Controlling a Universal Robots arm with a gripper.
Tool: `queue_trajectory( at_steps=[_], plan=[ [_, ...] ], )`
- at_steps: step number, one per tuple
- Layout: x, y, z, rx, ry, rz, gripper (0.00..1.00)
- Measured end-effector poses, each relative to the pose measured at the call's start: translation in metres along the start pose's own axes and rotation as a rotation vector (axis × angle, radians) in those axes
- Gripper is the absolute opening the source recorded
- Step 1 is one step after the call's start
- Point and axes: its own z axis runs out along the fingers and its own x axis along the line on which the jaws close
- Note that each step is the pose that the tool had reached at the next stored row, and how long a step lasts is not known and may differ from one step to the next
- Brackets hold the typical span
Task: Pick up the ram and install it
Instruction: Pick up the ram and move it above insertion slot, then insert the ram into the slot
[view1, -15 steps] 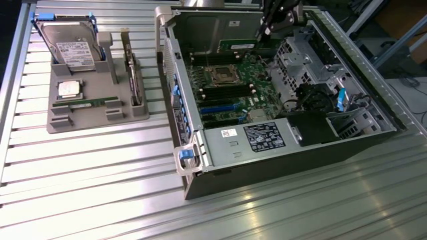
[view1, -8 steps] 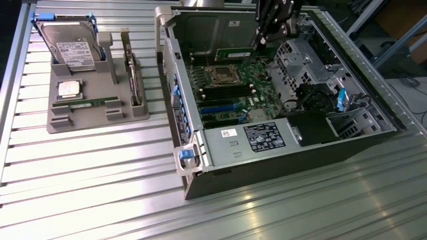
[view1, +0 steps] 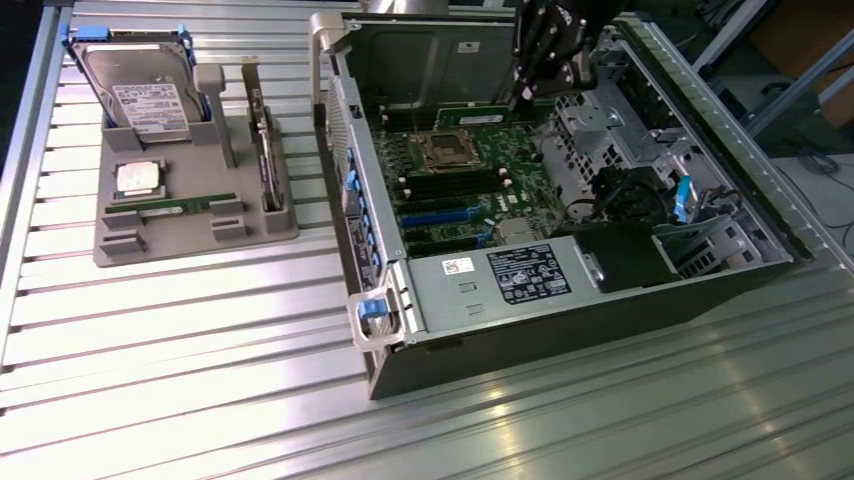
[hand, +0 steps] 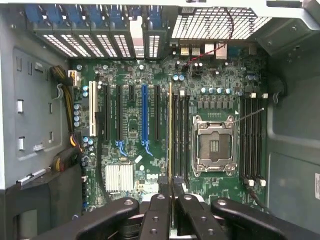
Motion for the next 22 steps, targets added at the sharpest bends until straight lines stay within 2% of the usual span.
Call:
queue_trajectory(
  at_steps=[4,18,22],
  plan=[
    [-0.008,-0.0001,0.0016,0.0,-0.0001,0.0,0.13],
    [-0.008,0.0,0.0025,0.0,-0.0002,0.0,0.13],
    [-0.007,-0.0006,0.0176,0.0,0.0,0.0,0.13]
  ],
)
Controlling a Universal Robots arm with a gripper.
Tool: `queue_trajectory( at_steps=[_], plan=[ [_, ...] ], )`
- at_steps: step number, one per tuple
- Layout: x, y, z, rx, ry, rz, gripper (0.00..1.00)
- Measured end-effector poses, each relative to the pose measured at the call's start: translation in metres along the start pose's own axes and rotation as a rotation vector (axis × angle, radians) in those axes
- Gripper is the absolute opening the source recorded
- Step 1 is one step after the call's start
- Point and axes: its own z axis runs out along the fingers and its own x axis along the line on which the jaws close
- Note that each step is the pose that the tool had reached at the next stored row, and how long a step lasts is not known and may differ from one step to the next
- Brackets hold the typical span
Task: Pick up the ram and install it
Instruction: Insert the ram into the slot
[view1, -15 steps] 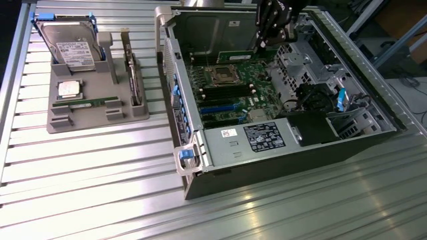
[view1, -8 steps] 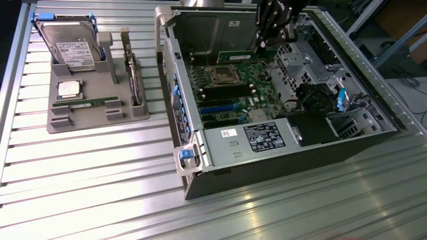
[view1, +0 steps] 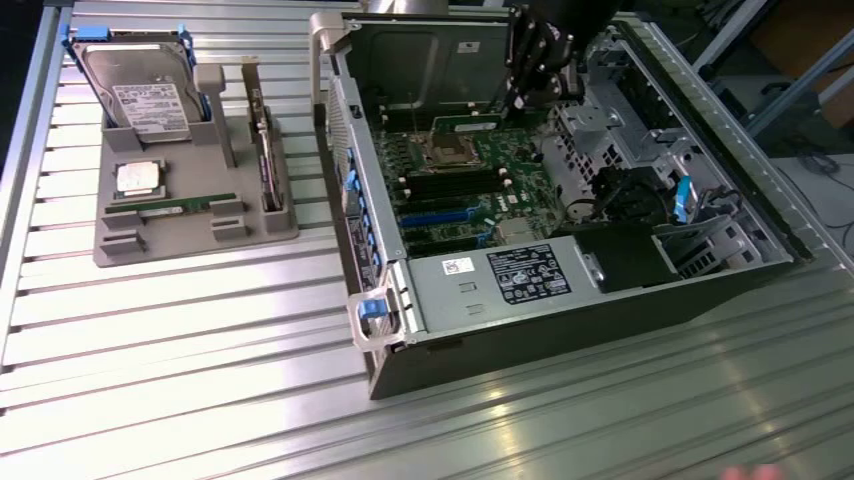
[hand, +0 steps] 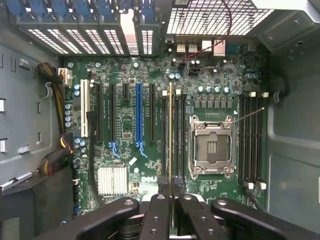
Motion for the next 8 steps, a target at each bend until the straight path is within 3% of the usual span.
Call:
queue_trajectory(
  at_steps=[8],
  plan=[
    [0.001,-0.0013,0.0323,-0.0001,0.0,0.0,0.13]
  ],
)
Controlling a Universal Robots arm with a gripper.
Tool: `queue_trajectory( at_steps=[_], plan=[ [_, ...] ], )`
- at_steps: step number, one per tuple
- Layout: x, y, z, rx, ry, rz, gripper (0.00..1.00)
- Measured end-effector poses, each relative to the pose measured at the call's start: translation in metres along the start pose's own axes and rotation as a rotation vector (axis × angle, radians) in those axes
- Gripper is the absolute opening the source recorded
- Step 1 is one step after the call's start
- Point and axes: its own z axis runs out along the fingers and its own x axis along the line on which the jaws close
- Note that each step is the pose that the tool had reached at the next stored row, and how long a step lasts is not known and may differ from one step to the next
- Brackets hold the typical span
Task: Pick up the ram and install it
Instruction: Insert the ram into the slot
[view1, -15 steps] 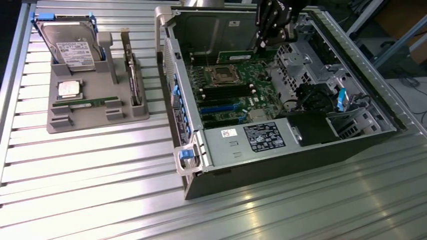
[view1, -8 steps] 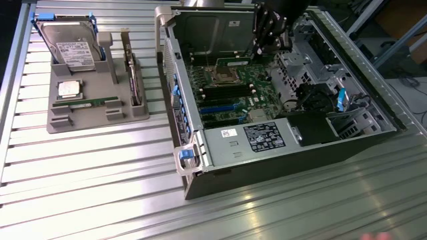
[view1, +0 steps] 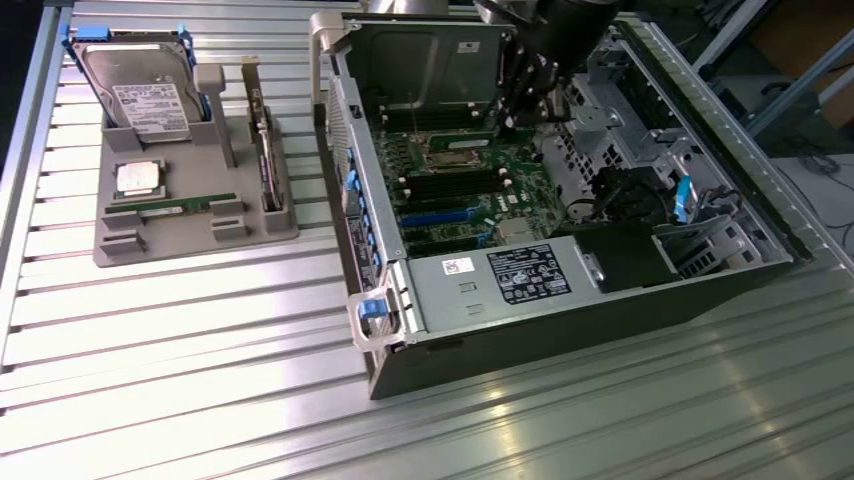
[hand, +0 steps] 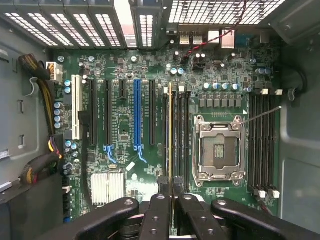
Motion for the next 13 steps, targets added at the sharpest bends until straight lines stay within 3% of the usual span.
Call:
queue_trajectory(
  at_steps=[5,9,13],
  plan=[
    [0.001,-0.0008,0.0216,-0.0001,0.0,0.0,0.13],
    [0.001,-0.0012,0.0335,-0.0001,0.0002,0.0,0.13],
    [-0.004,-0.0011,0.0373,-0.0001,-0.0004,0.0,0.13]
  ],
)
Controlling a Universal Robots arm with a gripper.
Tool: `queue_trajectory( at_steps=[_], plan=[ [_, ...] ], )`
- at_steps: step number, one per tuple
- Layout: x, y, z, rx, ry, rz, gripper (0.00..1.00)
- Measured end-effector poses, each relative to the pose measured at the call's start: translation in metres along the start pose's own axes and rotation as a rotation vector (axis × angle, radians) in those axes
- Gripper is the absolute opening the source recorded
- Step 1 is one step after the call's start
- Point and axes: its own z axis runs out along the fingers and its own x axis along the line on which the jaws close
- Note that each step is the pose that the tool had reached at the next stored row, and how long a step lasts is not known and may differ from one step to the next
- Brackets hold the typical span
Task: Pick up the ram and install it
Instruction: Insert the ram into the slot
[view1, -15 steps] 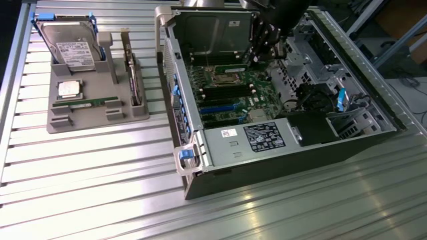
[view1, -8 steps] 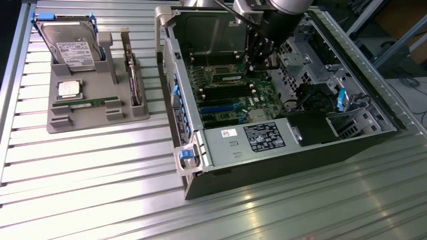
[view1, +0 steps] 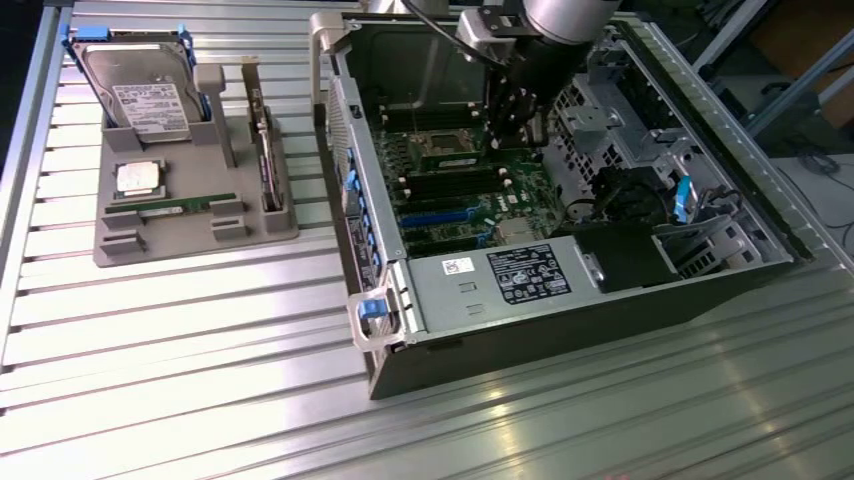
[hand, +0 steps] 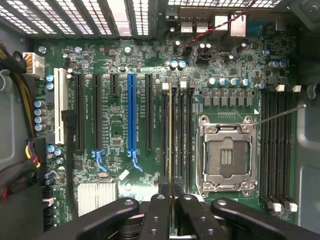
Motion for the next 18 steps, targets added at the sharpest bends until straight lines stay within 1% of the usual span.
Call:
queue_trajectory(
  at_steps=[2,5,7,9,14,18],
  plan=[
    [-0.001,0.0,0.0015,0.0,-0.0002,0.0,0.13],
    [0.0,-0.0001,0.0127,0.0,-0.0001,0.0,0.13],
    [0.0,-0.0002,0.0162,0.0,-0.0002,0.0,0.13],
    [0.0,-0.0005,0.0251,0.0,-0.0001,0.0,0.13],
    [0.001,-0.0005,0.0257,0.0,0.0,0.0,0.13],
    [0.002,-0.0006,0.0291,-0.0001,0.0002,0.0,0.13]
  ],
)
